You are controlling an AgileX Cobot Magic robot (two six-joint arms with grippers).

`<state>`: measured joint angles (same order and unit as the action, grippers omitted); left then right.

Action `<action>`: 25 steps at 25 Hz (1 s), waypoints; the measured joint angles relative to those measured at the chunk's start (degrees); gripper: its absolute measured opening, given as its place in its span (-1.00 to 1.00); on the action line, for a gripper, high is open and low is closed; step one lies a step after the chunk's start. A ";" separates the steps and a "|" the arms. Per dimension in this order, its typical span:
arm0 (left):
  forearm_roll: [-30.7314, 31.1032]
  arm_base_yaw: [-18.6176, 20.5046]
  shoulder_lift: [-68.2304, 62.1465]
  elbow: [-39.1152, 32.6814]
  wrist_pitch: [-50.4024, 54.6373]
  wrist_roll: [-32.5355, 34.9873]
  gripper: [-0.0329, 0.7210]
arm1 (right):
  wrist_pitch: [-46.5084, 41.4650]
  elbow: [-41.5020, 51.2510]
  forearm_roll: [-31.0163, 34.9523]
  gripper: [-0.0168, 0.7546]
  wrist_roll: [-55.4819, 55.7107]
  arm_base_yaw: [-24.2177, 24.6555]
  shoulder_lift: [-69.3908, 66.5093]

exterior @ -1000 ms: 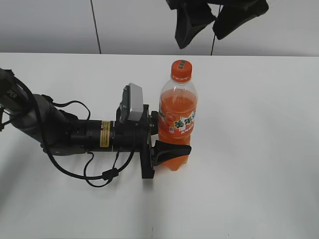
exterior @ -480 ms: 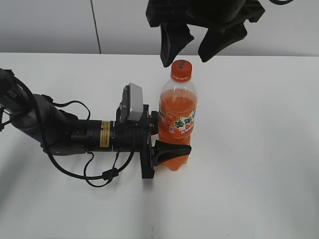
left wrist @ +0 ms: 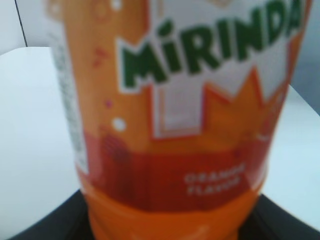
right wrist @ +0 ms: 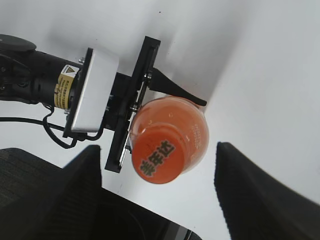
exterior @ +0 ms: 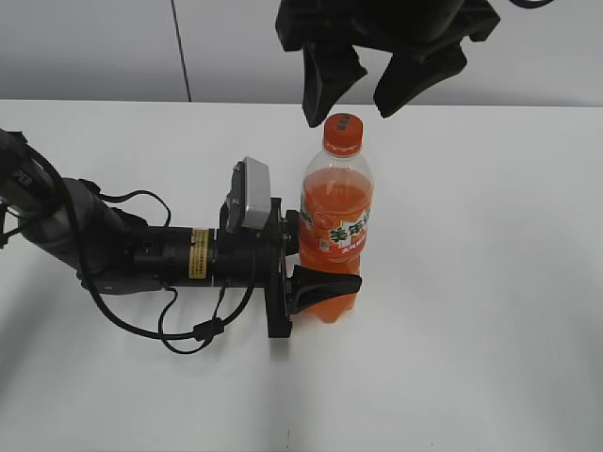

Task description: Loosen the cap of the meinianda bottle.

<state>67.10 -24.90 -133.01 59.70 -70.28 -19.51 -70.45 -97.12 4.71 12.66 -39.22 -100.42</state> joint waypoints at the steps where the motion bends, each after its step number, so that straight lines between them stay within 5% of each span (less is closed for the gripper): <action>1: 0.00 0.00 0.00 0.00 0.00 0.00 0.13 | 0.00 0.00 0.00 0.40 -0.04 0.00 0.00; 25: 0.00 0.00 0.00 0.00 0.00 0.00 0.13 | 0.00 0.00 -0.79 0.40 -1.52 0.00 -2.29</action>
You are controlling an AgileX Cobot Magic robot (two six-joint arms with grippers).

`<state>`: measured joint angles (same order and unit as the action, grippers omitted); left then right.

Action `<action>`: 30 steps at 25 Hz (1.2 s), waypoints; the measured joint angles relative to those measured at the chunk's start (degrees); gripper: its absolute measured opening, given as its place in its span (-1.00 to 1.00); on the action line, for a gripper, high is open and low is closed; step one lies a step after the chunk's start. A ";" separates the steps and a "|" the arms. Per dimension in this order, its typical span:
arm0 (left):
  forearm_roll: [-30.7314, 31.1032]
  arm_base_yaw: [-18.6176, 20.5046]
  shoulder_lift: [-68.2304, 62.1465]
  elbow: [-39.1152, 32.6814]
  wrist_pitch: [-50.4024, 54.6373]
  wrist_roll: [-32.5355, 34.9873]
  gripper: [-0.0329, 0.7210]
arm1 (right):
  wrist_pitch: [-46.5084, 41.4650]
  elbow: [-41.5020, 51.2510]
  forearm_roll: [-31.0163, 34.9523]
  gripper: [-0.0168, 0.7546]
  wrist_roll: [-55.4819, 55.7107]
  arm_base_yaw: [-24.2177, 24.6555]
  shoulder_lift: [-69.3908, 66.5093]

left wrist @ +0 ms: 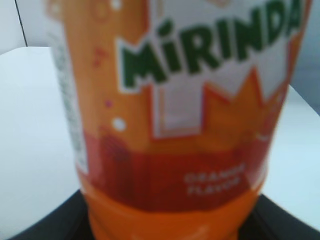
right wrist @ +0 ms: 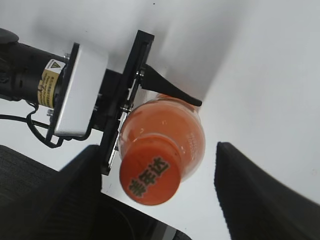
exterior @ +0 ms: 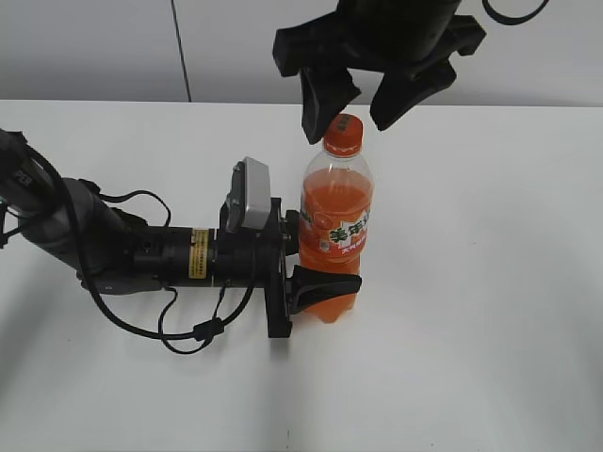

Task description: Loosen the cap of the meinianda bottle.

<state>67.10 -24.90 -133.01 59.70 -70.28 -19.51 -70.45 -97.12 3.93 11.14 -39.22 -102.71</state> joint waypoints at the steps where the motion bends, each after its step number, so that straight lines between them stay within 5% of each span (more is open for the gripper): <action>1: 0.00 0.00 0.00 0.00 0.00 0.00 0.13 | 0.00 0.00 0.00 0.40 0.00 0.00 -0.05; 7: 0.00 0.00 0.00 0.00 0.00 0.00 0.13 | 0.00 0.00 -0.11 0.35 -0.51 0.00 -0.47; 14: -0.05 0.00 0.00 0.00 0.00 0.00 0.13 | 0.08 0.00 0.01 -0.24 -1.81 0.00 -0.48; 23: -0.10 0.00 0.00 0.00 0.00 -0.16 0.13 | 0.40 0.00 0.38 -0.25 -14.43 0.00 -0.48; 30: 0.01 0.00 0.00 0.00 0.00 -0.16 0.13 | 0.34 0.00 0.89 -0.25 -37.02 0.00 -0.48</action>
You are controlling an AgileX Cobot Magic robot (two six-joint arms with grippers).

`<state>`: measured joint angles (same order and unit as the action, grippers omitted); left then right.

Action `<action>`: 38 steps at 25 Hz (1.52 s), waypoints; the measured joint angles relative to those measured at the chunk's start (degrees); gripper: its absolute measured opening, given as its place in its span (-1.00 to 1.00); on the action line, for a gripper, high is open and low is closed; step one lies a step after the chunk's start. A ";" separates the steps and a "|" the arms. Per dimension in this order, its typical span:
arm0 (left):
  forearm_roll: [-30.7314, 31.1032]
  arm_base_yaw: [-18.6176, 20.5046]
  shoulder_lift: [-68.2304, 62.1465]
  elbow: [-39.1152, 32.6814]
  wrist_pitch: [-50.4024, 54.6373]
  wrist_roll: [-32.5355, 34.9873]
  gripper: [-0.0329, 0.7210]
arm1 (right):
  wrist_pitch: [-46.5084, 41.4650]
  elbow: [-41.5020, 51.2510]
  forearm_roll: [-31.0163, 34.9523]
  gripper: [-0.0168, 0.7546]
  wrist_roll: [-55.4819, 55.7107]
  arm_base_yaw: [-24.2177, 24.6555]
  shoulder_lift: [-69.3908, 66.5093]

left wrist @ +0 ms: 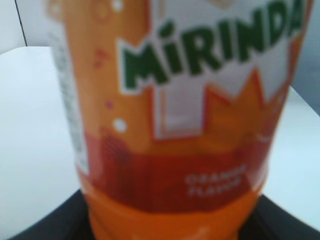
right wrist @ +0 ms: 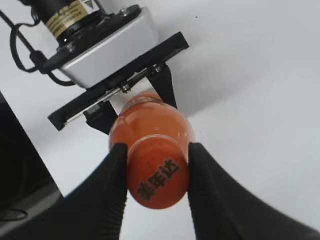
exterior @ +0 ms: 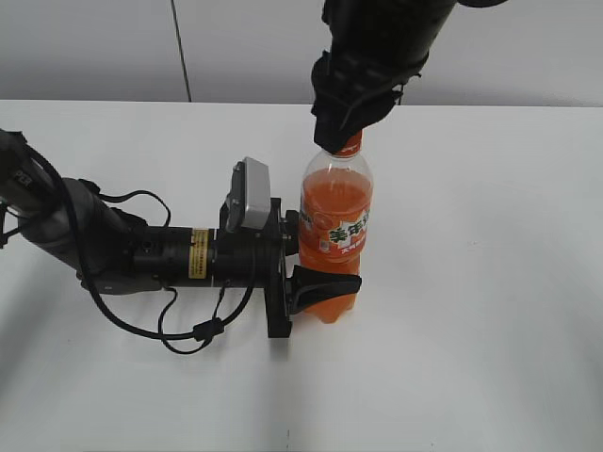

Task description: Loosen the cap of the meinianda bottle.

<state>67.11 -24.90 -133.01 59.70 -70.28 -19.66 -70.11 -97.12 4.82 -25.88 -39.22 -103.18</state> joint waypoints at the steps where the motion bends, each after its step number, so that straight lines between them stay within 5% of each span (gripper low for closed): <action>1: 0.00 0.00 0.00 0.00 0.00 0.00 0.13 | -0.04 0.00 0.05 -0.25 -3.71 0.00 0.00; 22: 0.92 0.00 0.00 0.06 -0.05 0.23 0.13 | -0.94 -0.06 0.80 -0.25 -52.93 0.00 0.05; 38: 0.94 0.00 0.00 0.07 0.00 0.23 0.13 | -0.98 -0.06 0.80 -0.25 -63.63 0.00 0.05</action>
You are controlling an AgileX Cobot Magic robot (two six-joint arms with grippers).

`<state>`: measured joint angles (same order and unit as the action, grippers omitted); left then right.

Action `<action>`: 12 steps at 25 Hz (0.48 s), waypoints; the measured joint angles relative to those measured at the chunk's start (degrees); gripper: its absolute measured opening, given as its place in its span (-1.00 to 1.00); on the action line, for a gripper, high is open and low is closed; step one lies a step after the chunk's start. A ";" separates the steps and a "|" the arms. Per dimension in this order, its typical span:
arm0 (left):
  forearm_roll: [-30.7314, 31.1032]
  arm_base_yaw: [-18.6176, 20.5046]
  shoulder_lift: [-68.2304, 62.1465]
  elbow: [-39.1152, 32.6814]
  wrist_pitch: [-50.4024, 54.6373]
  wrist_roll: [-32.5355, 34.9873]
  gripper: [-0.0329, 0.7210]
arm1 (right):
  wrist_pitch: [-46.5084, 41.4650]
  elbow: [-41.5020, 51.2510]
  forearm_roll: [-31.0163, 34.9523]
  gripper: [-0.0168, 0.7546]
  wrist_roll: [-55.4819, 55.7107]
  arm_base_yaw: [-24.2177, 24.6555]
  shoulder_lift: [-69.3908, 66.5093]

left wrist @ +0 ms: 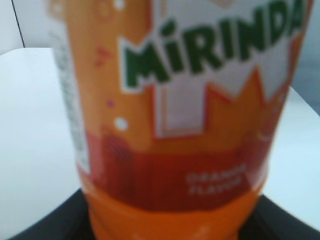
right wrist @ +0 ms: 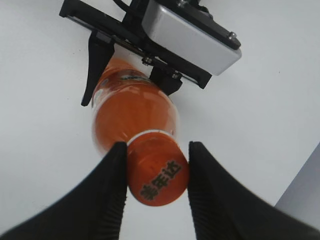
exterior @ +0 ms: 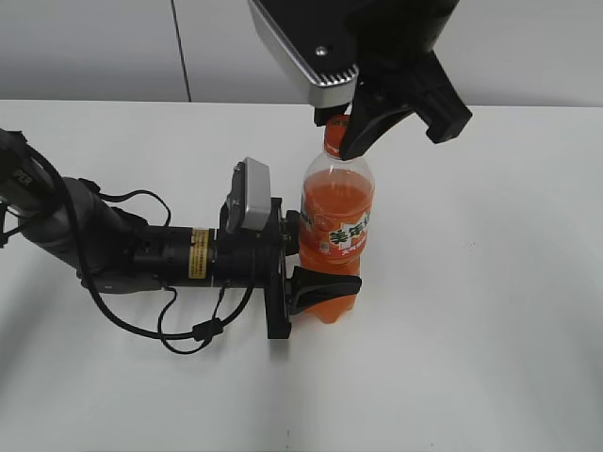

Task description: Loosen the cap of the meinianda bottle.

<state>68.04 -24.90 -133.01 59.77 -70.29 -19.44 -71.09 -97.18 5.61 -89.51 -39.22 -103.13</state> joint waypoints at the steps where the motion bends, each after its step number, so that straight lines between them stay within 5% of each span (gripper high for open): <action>1: 0.00 0.00 0.00 0.00 0.00 0.00 0.13 | 0.00 0.00 0.00 -0.25 -0.28 0.00 0.00; 12: 0.56 0.17 0.00 0.00 -0.24 0.12 0.13 | 0.00 0.00 1.76 -0.21 0.73 0.00 0.00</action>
<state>68.60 -24.73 -133.01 59.77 -70.53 -19.31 -71.09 -97.18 7.38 -88.78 -39.22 -103.13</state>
